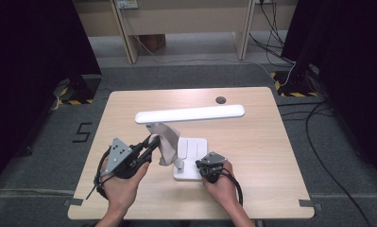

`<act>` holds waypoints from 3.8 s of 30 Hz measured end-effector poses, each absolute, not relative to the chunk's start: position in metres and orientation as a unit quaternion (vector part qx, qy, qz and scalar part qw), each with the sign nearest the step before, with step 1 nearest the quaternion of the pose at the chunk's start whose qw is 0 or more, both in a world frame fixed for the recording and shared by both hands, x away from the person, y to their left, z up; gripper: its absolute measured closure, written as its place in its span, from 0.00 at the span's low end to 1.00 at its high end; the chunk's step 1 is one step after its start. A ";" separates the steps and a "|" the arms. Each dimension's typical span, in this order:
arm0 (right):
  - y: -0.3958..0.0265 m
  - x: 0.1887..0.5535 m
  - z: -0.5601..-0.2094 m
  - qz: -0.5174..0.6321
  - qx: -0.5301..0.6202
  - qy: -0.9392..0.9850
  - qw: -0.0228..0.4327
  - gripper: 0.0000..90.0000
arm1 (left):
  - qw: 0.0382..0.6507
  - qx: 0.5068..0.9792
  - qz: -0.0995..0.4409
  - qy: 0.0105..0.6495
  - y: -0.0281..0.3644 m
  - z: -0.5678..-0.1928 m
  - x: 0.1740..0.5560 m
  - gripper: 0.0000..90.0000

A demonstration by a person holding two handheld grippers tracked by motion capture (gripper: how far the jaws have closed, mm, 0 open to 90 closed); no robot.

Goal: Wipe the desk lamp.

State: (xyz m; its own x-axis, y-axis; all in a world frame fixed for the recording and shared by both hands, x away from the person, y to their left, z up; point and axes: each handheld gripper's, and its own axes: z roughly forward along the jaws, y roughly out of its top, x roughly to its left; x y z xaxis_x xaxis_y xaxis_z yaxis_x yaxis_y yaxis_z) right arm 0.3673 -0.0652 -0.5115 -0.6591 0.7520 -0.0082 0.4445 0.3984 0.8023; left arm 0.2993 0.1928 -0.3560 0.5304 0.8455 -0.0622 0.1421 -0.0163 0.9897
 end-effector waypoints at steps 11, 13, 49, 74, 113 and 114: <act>-0.065 0.367 -0.512 0.408 0.367 0.814 0.189 1.00 | 0.587 0.649 0.298 0.382 0.191 -0.361 0.300 0.88; -0.065 0.367 -0.512 0.408 0.367 0.814 0.189 1.00 | 0.586 0.649 0.297 0.382 0.191 -0.362 0.300 0.88; -0.066 0.367 -0.512 0.410 0.366 0.814 0.190 1.00 | 0.575 0.661 0.287 0.387 0.186 -0.376 0.302 0.88; -0.066 0.367 -0.512 0.410 0.366 0.813 0.190 1.00 | 0.568 0.670 0.279 0.389 0.181 -0.387 0.304 0.88; -0.066 0.367 -0.513 0.412 0.365 0.812 0.192 1.00 | 0.556 0.682 0.270 0.390 0.178 -0.405 0.304 0.88; -0.066 0.367 -0.513 0.412 0.365 0.813 0.192 1.00 | 0.556 0.682 0.269 0.391 0.178 -0.406 0.304 0.88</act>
